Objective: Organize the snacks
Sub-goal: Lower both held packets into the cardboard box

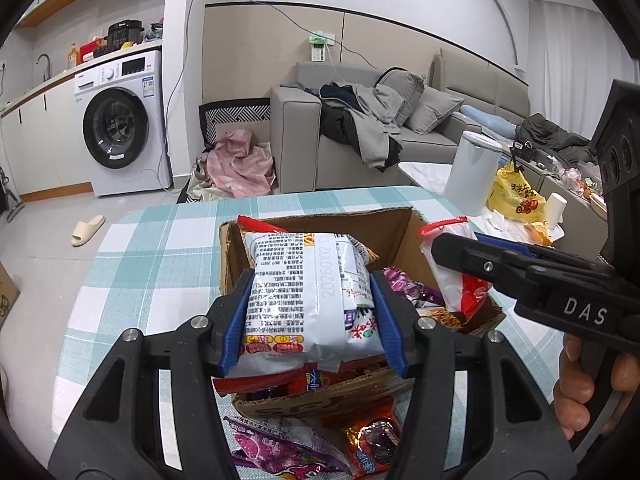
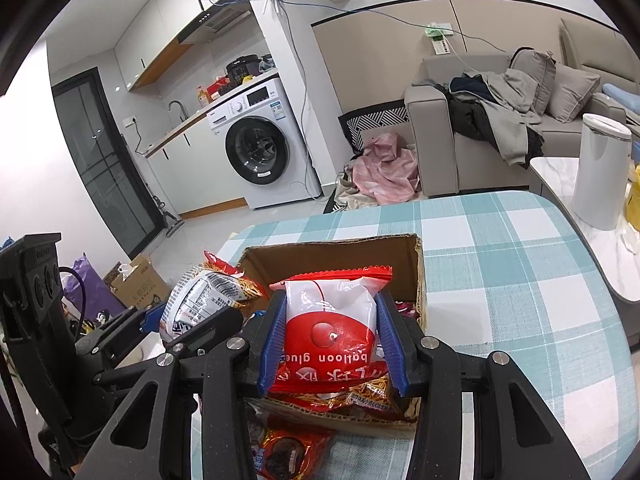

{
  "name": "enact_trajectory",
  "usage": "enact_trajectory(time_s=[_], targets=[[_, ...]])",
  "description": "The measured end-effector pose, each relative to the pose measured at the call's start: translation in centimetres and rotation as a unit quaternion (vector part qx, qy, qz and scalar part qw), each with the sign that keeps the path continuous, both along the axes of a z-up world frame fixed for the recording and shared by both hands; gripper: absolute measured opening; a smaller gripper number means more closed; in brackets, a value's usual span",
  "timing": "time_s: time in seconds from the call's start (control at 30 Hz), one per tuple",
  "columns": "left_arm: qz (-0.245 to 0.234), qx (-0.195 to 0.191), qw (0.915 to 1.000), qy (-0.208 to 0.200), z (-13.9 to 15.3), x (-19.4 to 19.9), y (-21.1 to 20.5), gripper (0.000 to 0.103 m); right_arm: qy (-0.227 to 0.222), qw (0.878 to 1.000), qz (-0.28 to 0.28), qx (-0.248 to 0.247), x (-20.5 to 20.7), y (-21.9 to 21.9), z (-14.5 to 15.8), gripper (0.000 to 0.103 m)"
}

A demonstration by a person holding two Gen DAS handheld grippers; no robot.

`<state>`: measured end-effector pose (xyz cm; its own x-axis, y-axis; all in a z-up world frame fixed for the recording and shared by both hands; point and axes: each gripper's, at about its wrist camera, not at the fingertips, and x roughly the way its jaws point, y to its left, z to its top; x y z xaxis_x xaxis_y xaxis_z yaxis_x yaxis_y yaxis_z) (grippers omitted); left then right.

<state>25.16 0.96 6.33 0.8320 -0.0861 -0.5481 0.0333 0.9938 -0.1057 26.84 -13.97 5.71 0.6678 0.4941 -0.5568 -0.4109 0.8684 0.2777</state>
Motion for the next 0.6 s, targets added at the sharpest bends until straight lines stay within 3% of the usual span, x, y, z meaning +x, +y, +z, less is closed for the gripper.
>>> enact_trajectory(time_s=[0.6], targets=[[-0.004,0.015,0.9998,0.012,-2.9,1.4,-0.4,0.053,0.028,1.0,-0.009,-0.006,2.5,0.7,-2.5,0.044]])
